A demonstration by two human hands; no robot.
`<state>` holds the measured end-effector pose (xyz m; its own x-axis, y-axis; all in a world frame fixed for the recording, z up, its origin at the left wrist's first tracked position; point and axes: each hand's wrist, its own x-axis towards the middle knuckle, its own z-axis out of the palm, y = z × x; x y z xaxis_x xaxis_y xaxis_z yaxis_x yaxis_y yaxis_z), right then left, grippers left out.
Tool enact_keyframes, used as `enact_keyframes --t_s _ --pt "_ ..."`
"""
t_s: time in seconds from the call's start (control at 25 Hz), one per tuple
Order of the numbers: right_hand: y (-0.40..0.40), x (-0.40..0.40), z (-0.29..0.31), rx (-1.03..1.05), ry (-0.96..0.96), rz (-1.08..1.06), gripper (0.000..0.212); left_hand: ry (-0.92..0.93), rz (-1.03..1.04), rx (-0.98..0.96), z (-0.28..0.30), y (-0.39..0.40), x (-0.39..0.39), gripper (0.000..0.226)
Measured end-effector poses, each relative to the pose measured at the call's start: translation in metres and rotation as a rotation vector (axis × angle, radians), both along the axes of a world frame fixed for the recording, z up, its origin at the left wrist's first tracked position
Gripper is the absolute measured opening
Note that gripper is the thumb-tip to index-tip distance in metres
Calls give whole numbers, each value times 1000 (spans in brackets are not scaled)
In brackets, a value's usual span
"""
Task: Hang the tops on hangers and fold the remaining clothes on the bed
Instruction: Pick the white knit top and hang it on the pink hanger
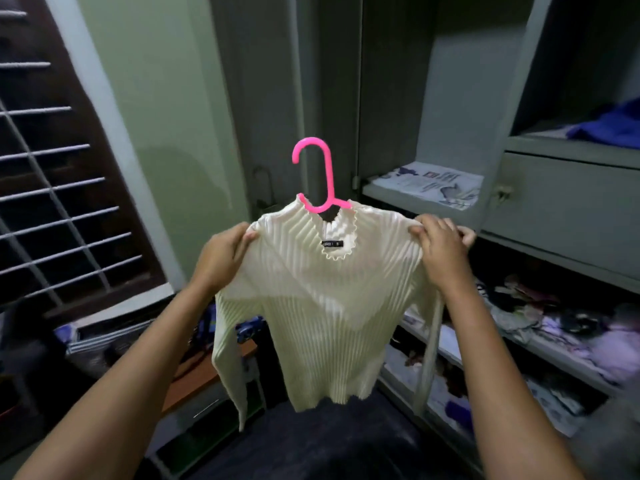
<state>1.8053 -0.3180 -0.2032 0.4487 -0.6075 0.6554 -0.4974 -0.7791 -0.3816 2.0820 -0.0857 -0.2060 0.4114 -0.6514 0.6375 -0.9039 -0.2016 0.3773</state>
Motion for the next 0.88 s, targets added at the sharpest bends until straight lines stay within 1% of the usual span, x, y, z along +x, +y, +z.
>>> enact_keyframes --t_s 0.08,0.16,0.24,0.32,0.4,0.44,0.52,0.64,0.68,0.8,0.88 --pt "-22 8 10 -29 78 -70 23 20 -75 27 -1 -51 14 48" --pt "-40 7 15 -29 115 -138 17 21 -161 71 3 -101 17 43" --pt "-59 -4 18 -14 74 -242 15 51 -299 120 13 -157 20 38" --pt "-74 -25 18 33 10 -349 16 114 -492 163 26 -209 19 32" --pt "-78 -49 17 88 -20 -471 21 134 -673 181 36 -261 15 24" --pt "-75 -59 19 99 -35 -549 25 114 -754 168 43 -289 10 23" --pt "-61 -73 31 101 -79 -689 33 77 -855 122 58 -342 -4 30" --pt "-31 -87 57 100 -152 -930 29 -22 -907 6 82 -397 -30 33" --pt "-19 -89 68 90 -163 -1012 29 -14 -906 -48 92 -408 -39 35" --pt "10 -86 109 39 -176 -1217 30 170 -987 -246 125 -426 -65 39" --pt "23 -79 140 -10 -169 -1354 34 208 -1016 -315 149 -430 -82 34"
